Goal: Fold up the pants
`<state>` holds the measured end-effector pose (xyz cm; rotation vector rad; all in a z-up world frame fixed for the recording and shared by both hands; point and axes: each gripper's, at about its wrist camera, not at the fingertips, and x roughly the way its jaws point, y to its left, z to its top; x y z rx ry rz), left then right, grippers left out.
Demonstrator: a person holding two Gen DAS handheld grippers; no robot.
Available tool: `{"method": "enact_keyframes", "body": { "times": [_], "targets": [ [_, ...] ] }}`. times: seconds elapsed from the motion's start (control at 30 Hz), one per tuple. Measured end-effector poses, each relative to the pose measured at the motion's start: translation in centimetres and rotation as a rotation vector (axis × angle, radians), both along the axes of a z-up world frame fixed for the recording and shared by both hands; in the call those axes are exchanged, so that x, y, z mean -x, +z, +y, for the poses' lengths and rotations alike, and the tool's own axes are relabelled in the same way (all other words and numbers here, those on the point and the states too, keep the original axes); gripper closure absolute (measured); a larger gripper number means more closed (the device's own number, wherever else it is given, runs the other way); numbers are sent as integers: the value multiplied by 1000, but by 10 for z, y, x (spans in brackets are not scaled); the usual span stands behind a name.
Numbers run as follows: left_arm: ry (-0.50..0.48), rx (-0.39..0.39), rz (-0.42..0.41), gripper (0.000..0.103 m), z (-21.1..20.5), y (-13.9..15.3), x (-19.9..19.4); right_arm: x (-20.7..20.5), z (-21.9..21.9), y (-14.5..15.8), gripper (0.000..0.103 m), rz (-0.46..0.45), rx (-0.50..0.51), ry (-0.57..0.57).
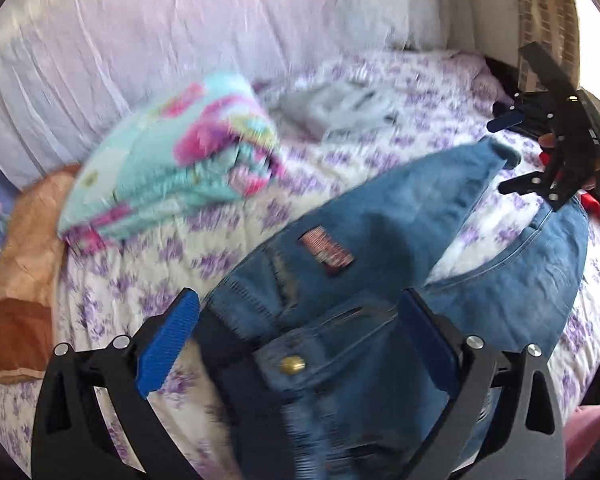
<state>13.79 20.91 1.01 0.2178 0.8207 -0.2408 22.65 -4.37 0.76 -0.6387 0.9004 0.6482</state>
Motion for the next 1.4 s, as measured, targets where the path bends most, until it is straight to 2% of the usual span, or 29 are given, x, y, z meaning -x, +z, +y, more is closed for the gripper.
{"method": "enact_keyframes", "body": {
  "times": [0.03,0.1,0.2,0.23,0.33,0.43,0.57,0.73,0.8,0.93,0.97,1.07,1.1,1.13,1.17,1.23,1.3,1.4],
  "targets": [
    [-1,16,34,7,11,-4,-10,-5,9,0,3,21,-12,25],
    [-3,56,108,22,36,-13,-31,-17,29,-2,4,48,-24,72],
    [-46,84,185,36,57,-30,-59,-42,51,-12,4,92,-28,116],
    [-62,87,212,37,62,-38,-69,-53,58,-18,5,108,-25,133],
    [-127,83,297,39,69,-60,-93,-82,72,-36,6,151,-12,161],
    [-176,63,347,39,74,-76,-111,-110,79,-54,15,194,16,171],
    [-238,166,433,39,84,-88,-131,-135,88,-74,17,256,44,225],
    [-311,159,505,38,82,-101,-142,-151,96,-89,20,318,44,263],
    [-327,182,547,38,82,-107,-148,-157,98,-96,25,354,50,275],
    [-366,223,651,37,80,-125,-158,-163,101,-111,28,423,61,297],
    [-368,222,657,36,78,-129,-161,-163,101,-113,30,436,57,299],
    [-366,251,657,36,78,-132,-166,-159,101,-115,50,475,33,316],
    [-359,247,646,43,79,-131,-166,-157,101,-114,67,488,25,324],
    [-353,235,633,46,80,-130,-165,-154,100,-111,80,484,28,331],
    [-350,234,616,54,82,-128,-162,-149,99,-108,85,475,38,339],
    [-338,231,589,61,83,-124,-158,-140,98,-99,91,446,38,342],
    [-337,212,549,67,82,-118,-152,-129,93,-86,92,409,38,345],
    [-338,149,456,71,74,-100,-135,-101,89,-61,93,346,47,361]
  ]
}}
